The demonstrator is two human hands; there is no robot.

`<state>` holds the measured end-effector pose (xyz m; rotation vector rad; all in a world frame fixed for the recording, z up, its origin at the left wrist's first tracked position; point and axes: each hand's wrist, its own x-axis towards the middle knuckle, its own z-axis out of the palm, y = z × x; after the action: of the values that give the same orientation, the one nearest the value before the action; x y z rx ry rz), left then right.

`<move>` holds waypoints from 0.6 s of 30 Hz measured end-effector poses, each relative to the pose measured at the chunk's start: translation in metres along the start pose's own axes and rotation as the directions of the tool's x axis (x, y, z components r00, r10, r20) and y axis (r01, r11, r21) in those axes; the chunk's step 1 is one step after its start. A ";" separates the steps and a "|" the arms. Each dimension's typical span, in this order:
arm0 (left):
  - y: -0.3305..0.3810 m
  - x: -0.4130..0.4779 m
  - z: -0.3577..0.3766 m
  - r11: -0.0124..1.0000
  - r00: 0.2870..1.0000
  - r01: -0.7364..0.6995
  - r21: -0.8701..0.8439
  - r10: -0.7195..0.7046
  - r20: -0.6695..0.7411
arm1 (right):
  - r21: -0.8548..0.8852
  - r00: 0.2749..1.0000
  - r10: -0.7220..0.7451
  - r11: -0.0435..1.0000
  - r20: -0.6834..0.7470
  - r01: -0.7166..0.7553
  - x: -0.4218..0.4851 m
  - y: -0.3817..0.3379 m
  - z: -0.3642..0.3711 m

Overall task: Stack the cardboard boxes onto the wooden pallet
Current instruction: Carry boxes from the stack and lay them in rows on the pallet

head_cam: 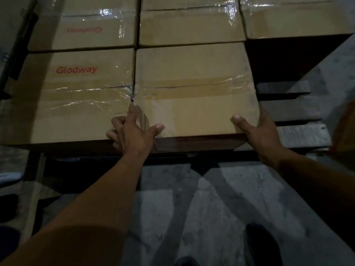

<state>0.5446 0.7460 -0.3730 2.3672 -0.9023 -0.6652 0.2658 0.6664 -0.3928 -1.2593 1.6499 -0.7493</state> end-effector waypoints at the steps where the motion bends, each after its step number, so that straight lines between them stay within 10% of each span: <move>1: 0.000 -0.001 0.001 1.000 1.000 -0.001 0.021 0.001 -0.005 | -0.021 1.000 0.004 1.000 0.002 -0.004 0.001 0.000 0.000; 7: 0.022 -0.010 0.002 0.983 0.995 -0.001 0.185 0.019 -0.097 | -0.115 0.995 0.096 0.989 0.010 -0.094 0.004 -0.004 -0.007; 18: 0.131 -0.097 0.101 0.839 0.847 -0.530 0.120 0.519 0.112 | -0.086 0.951 0.229 0.964 -0.210 -0.251 -0.015 0.058 -0.166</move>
<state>0.3604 0.7013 -0.3432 2.0691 -1.6046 -0.4734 0.0924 0.6891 -0.3701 -1.0593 1.9905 -0.6559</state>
